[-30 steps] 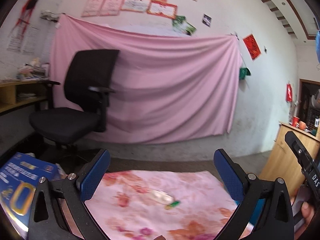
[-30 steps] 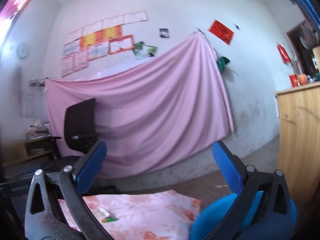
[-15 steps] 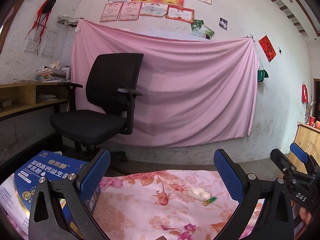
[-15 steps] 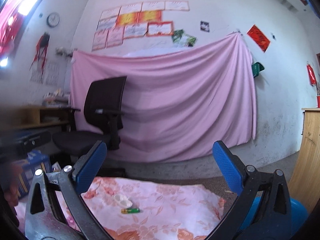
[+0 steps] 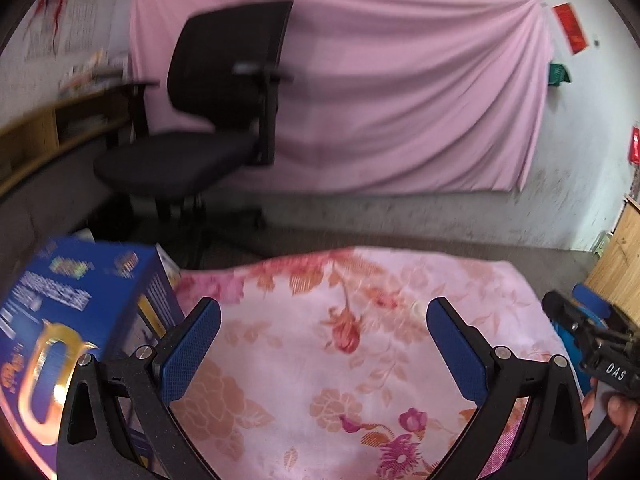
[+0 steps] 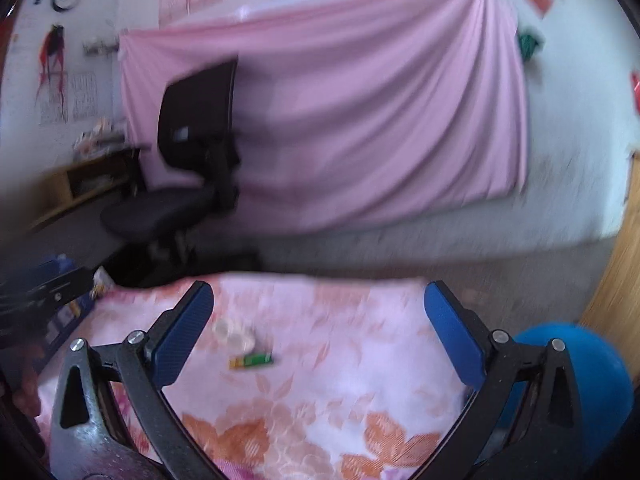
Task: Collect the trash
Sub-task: 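Move both open tools back over the earbud case and battery on the bed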
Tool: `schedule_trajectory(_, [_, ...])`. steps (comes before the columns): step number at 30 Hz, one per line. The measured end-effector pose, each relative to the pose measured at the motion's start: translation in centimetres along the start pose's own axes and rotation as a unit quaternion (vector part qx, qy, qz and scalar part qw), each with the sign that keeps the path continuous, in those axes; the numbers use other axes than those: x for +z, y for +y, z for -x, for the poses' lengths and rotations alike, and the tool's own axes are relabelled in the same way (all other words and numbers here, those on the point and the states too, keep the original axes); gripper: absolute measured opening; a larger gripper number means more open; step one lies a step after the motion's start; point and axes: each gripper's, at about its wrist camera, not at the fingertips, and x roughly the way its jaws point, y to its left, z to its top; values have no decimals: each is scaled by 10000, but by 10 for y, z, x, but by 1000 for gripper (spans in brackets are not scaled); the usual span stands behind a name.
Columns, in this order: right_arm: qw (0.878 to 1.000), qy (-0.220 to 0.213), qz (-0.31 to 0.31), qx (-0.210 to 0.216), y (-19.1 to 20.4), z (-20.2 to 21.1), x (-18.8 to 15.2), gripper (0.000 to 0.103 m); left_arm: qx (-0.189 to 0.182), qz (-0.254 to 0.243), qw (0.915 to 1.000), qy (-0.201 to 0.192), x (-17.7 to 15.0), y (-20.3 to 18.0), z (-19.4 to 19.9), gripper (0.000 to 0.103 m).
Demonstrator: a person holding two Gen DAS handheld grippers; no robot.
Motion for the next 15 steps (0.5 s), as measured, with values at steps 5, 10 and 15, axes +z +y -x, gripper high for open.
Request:
schedule_trajectory(5, [9952, 927, -161, 254, -8, -36, -7, 103, -13, -59, 9990, 440, -3, -1, -26, 96])
schedule_trajectory(10, [9836, 1712, -183, 534, -7, -66, -17, 103, -276, -166, 9951, 933, -7, -1, -49, 59])
schedule_trajectory(15, [9733, 2163, -111, 756, -3, -80, -24, 93, -342, -266, 9917, 1214, -14, -3, -65, 50])
